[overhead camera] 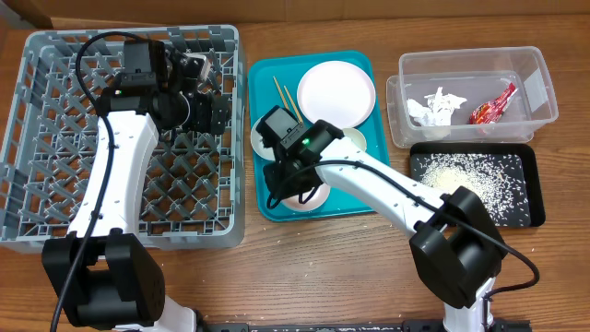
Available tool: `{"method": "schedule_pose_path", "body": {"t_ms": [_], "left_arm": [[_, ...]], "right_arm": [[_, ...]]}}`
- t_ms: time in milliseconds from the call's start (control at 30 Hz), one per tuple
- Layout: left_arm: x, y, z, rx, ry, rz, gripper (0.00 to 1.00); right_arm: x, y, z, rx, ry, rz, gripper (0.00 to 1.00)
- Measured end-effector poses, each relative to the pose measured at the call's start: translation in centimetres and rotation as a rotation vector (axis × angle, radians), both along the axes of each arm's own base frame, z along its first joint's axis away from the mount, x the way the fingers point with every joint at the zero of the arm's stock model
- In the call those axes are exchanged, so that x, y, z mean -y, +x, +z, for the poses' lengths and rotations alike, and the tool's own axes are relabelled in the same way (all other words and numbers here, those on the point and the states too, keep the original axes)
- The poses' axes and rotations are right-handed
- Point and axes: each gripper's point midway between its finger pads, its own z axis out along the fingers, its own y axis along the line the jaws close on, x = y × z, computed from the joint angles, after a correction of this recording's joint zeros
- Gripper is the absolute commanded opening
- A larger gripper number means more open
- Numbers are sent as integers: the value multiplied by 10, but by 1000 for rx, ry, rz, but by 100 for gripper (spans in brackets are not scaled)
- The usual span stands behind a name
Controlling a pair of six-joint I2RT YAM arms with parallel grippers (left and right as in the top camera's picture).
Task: Sort waste into correct bins and load items into the dishwasher
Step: 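Set the pink bowl back on the teal tray with right gripper, then grasp the white cup with the right gripper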
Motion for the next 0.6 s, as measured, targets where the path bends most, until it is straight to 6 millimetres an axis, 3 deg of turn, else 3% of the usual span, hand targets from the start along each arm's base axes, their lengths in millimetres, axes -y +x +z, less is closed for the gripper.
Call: {"method": "schedule_pose_path", "body": {"t_ms": [133, 300, 367, 400, 433, 533, 600], "left_arm": [[0, 2, 1, 10, 0, 0, 100], [0, 2, 1, 11, 0, 0, 100], [1, 2, 2, 12, -5, -3, 100], [2, 2, 2, 12, -10, -6, 100], [3, 2, 2, 13, -18, -10, 100], [11, 2, 5, 19, -58, -33, 100], [16, 2, 7, 24, -86, -48, 100]], "right_arm": [[8, -5, 6, -33, -29, -4, 32], [20, 23, 48, 0, 4, -62, 42], [33, 41, 74, 38, 37, -108, 42], [49, 58, 96, 76, 64, -158, 42], [51, 60, 100, 81, 69, -165, 42], [89, 88, 130, 140, 109, -269, 42], [115, 99, 135, 143, 106, -332, 42]]}}
